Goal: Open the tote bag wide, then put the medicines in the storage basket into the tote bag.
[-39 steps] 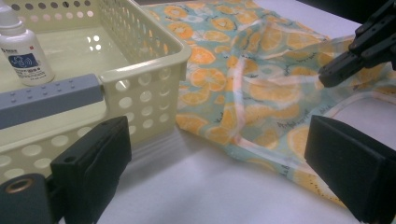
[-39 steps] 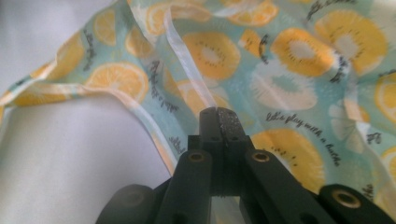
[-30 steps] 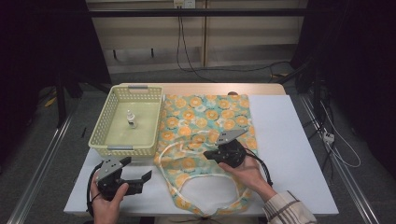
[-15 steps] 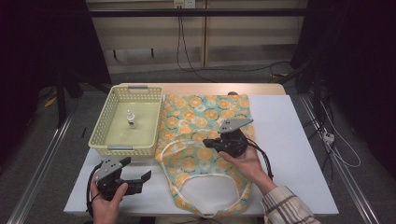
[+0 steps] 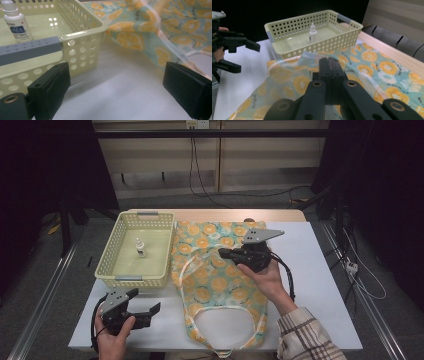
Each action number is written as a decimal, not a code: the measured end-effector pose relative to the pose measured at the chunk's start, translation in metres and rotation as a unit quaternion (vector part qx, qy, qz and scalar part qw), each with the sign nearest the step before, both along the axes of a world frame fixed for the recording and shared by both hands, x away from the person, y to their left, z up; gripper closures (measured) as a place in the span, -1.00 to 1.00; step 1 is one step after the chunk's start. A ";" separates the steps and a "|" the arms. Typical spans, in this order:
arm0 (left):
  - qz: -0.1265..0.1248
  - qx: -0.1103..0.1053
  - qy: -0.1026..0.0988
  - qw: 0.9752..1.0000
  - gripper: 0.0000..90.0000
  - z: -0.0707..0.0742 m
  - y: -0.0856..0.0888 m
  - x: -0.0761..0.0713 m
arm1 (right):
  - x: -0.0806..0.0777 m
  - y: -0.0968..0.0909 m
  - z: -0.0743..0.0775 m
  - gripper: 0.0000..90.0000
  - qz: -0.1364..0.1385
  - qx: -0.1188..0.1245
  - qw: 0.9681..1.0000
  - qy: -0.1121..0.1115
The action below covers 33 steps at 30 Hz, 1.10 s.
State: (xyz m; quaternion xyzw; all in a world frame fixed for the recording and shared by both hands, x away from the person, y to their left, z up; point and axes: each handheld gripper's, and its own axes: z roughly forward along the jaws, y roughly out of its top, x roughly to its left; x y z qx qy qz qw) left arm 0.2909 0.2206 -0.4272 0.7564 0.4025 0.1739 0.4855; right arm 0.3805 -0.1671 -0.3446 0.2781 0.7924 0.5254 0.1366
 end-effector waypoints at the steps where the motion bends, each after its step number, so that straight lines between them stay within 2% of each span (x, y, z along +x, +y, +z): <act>1: 0.000 -0.001 -0.001 1.000 -0.84 0.000 0.000 -0.001 | 0.000 0.000 0.000 1.00 0.000 0.000 1.000 0.000; 4: 0.002 0.001 -0.004 1.000 -0.84 0.002 0.000 -0.002 | -0.002 -0.004 0.004 1.00 -0.001 0.012 1.000 -0.002; 6: 0.005 -0.009 -0.003 1.000 -0.84 0.003 0.000 -0.003 | -0.003 -0.005 0.002 1.00 -0.001 0.012 1.000 -0.001; 8: 0.000 0.002 -0.009 1.000 -0.84 0.005 0.000 -0.004 | -0.005 -0.006 -0.001 1.00 -0.001 0.005 1.000 0.003; 10: -0.007 -0.008 -0.010 1.000 -0.84 0.007 -0.001 -0.004 | -0.005 -0.007 -0.001 1.00 -0.002 0.007 1.000 0.004; 13: -0.012 0.001 -0.012 1.000 -0.84 0.011 -0.001 0.000 | -0.003 -0.009 -0.001 1.00 -0.004 0.012 1.000 0.006; 16: -0.015 0.006 -0.011 1.000 -0.83 0.019 0.001 0.005 | -0.001 -0.008 -0.002 1.00 0.000 0.008 1.000 0.010; 19: -0.029 0.003 -0.013 0.999 -0.80 0.029 0.005 0.011 | 0.001 -0.007 -0.004 1.00 0.001 0.011 1.000 0.014; 22: -0.035 0.007 -0.005 0.999 -0.78 0.035 0.007 0.019 | 0.001 -0.008 -0.004 1.00 -0.001 0.010 1.000 0.015; 25: -0.037 0.010 0.023 0.999 -0.79 0.042 0.009 0.028 | 0.000 -0.008 -0.005 1.00 0.000 0.014 1.000 0.018; 26: -0.039 0.012 0.027 0.999 -0.81 0.045 0.010 0.030 | 0.000 -0.008 -0.005 1.00 0.002 0.013 1.000 0.018; 28: -0.037 0.019 0.009 0.999 -0.81 0.051 0.010 0.034 | 0.000 -0.007 -0.006 1.00 0.005 0.009 1.000 0.018; 29: -0.045 0.024 0.008 0.999 -0.81 0.055 0.010 0.038 | 0.000 -0.007 -0.006 1.00 0.005 0.009 1.000 0.018; 31: -0.049 0.019 0.005 0.999 -0.82 0.059 0.011 0.045 | -0.001 -0.009 -0.005 1.00 0.006 0.010 1.000 0.016; 33: -0.064 0.029 0.010 0.997 -0.82 0.061 0.011 0.053 | -0.001 -0.009 -0.005 1.00 0.006 0.011 1.000 0.015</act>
